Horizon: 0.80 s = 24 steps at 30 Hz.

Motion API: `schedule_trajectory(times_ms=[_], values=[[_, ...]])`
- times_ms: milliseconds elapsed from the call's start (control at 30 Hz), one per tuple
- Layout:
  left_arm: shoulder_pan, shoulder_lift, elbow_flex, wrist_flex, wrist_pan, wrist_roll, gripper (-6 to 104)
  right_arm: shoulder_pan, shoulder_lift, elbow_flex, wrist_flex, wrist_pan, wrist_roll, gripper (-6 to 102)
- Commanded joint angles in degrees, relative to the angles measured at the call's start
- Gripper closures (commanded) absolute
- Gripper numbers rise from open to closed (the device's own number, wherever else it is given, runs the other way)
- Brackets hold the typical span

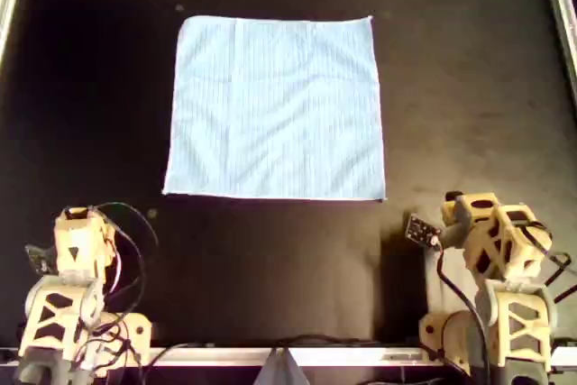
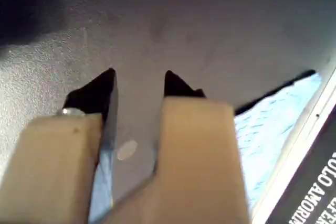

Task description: Fold a cloth

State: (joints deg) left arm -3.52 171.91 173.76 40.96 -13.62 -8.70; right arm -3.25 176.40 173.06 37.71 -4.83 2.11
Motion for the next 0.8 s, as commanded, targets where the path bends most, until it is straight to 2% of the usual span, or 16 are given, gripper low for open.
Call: schedule_trajectory(times_ms=[0, 233, 333, 433, 567, 700, 733, 767], values=[[0.6, 0.2, -0.5, -0.1, -0.4, -0.4, 67, -0.3, 2.0, 0.6, 0.6, -0.5, 0.53, 97], [0.4, 5.1, -0.7, -1.3, -0.2, -0.4, 66, 0.7, 2.1, -1.1, -1.1, -0.8, 0.62, 96], [0.4, 5.4, -1.6, -1.4, -0.2, -0.4, 63, 1.1, 2.1, -0.7, -4.1, -1.3, -0.18, 89], [0.4, 5.4, -1.7, -1.5, -0.2, -0.4, 51, 1.1, 2.1, 0.1, -7.4, -2.4, 0.0, 75], [0.4, 5.4, -1.8, -1.5, -0.2, 0.3, 25, 1.2, 2.1, -1.1, -7.9, -2.5, -0.18, 57], [0.4, 5.4, -1.8, -1.4, -0.2, 0.4, 3, 1.2, 2.1, -2.0, -8.0, -2.5, 0.53, 45], [0.4, 5.4, -1.8, -1.4, -0.2, 0.4, -1, 1.2, 2.1, -2.5, -8.0, -2.5, -0.26, 43], [0.4, 5.4, -1.8, -1.4, -0.2, 0.5, -4, 1.2, 2.1, -2.8, -8.0, -2.5, -0.26, 42]])
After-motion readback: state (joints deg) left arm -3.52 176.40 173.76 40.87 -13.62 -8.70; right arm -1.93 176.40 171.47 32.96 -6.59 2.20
